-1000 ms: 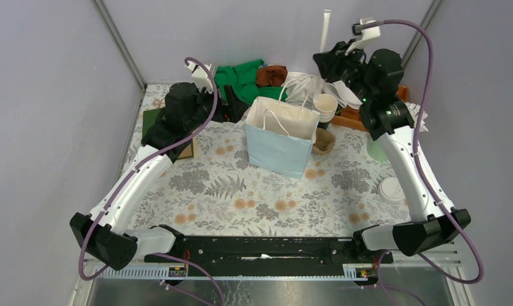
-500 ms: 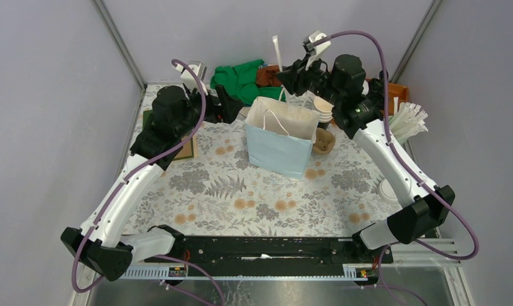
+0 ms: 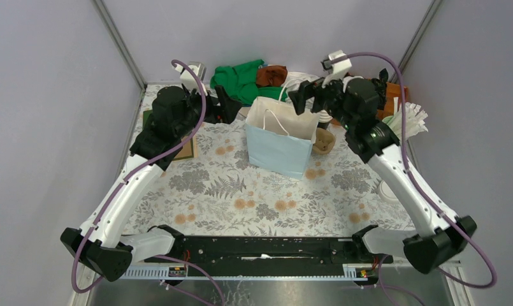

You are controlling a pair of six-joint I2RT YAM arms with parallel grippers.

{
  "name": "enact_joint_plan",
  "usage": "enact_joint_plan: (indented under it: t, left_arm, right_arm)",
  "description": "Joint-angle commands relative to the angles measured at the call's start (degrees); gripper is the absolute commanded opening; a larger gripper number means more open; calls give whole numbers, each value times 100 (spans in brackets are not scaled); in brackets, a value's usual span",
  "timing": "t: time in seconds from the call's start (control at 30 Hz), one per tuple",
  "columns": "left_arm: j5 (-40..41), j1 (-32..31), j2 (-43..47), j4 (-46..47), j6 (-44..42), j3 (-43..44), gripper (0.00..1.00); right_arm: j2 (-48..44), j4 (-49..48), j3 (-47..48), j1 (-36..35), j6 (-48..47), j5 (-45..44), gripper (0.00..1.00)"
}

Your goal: Pack the takeout coffee

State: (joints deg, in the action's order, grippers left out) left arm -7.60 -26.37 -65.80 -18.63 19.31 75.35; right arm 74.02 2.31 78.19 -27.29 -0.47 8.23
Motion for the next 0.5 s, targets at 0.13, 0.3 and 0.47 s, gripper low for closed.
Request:
enact_joint_plan:
  t: [0.13,0.3,0.47]
  left_arm:
    - [725,27,212,344,142,-441,99]
    - [1757,70,625,346,632,-1213,99]
    - [2316,307,986,132,1434,-2090,99]
  right_arm:
    - [-1766,901,-1625,-22,663,-2636,100]
    - [-3082,1032,-3063,-21,988,-3318,100]
    - [-3799,374,-4587,-16,521,-3170,94]
